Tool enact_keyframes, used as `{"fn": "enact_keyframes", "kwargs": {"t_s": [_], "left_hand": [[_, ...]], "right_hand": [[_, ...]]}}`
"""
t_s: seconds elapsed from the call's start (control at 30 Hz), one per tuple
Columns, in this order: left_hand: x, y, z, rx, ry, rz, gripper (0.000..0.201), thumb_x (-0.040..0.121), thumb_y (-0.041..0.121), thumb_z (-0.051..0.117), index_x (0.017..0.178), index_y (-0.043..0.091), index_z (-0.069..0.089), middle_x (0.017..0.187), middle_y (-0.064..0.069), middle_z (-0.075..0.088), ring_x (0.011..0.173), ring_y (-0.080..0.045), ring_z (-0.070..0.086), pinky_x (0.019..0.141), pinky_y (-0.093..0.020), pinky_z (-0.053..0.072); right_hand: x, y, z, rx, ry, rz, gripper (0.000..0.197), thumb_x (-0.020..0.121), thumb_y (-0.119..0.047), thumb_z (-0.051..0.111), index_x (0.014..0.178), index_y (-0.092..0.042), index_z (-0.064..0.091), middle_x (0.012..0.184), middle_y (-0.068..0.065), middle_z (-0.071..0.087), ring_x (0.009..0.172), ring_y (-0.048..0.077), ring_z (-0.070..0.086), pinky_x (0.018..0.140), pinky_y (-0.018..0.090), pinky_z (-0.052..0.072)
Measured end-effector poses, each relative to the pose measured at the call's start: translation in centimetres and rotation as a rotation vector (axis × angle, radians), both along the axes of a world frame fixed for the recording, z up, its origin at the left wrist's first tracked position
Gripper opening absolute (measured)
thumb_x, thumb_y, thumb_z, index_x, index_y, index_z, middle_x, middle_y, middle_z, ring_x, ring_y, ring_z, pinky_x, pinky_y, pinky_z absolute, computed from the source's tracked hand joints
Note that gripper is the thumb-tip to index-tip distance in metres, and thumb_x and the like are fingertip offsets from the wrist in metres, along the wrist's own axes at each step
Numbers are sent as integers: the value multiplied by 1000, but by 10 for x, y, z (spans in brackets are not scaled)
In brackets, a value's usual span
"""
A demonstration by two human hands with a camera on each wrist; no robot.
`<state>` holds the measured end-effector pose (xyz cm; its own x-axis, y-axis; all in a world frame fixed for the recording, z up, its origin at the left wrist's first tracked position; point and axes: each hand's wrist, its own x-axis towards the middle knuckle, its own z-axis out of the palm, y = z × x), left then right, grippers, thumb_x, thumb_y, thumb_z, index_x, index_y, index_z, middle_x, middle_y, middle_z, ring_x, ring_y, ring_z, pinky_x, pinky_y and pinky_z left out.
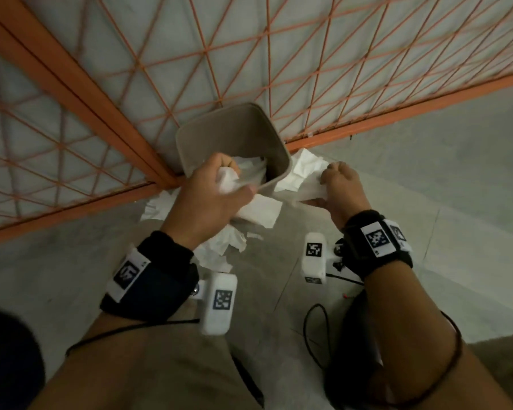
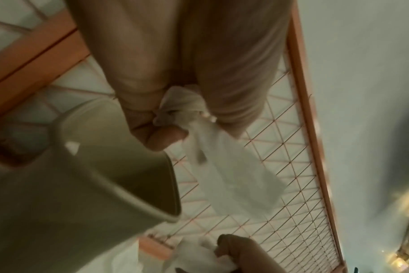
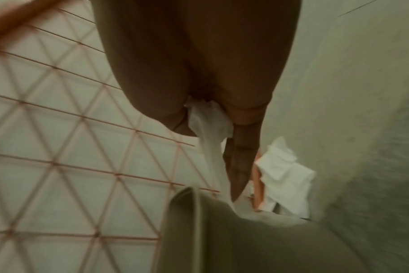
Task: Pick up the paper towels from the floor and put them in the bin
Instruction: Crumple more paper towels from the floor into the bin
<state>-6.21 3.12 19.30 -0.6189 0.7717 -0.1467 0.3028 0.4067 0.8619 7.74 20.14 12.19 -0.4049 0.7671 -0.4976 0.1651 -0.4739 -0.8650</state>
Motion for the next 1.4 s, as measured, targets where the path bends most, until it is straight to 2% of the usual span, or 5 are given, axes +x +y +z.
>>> {"fn": "enact_keyframes", "kwargs": {"t_s": [0.33, 0.6, 0.8, 1.07, 1.4], "left_hand": [[-67, 31, 5, 5, 194, 94, 39, 85, -7, 42, 103, 20, 63, 98, -2, 63, 79, -14, 61, 56, -10, 42], [-90, 53, -34, -339, 286, -46, 62, 74, 38, 66, 134, 32, 48, 141, -3, 46, 132, -26, 43, 108, -43, 41], [-37, 33, -15, 225, 432, 105, 27, 87, 18, 58, 113, 20, 65, 113, 0, 65, 105, -14, 61, 93, -30, 51], [66, 79, -128, -438, 8, -387, 30, 92, 30, 54, 118, 21, 63, 125, -2, 62, 111, -23, 60, 99, -39, 49], [49, 163, -236, -611, 5, -158, 50, 91, 19, 47, 141, 16, 43, 152, -9, 31, 139, -29, 37, 113, -42, 36]], "right_hand": [[-88, 8, 71, 416, 28, 264, 26, 92, -5, 37, 73, -21, 45, 67, 1, 53, 54, 14, 48, 49, 23, 38], [-132, 10, 71, 465, -207, 746, 37, 94, -37, 43, 115, -13, 62, 112, 9, 65, 89, 19, 57, 77, 36, 49], [-106, 70, 76, 429, -70, 390, 20, 95, -25, 49, 104, -20, 66, 103, 0, 62, 71, 22, 70, 60, 37, 61], [-75, 127, -50, 333, -498, 386, 26, 92, -22, 47, 103, -10, 66, 94, 10, 67, 64, 23, 66, 62, 35, 60], [-64, 167, -192, 452, -774, 637, 68, 85, -26, 67, 145, -17, 37, 144, 12, 38, 122, 37, 52, 99, 50, 50]]}}
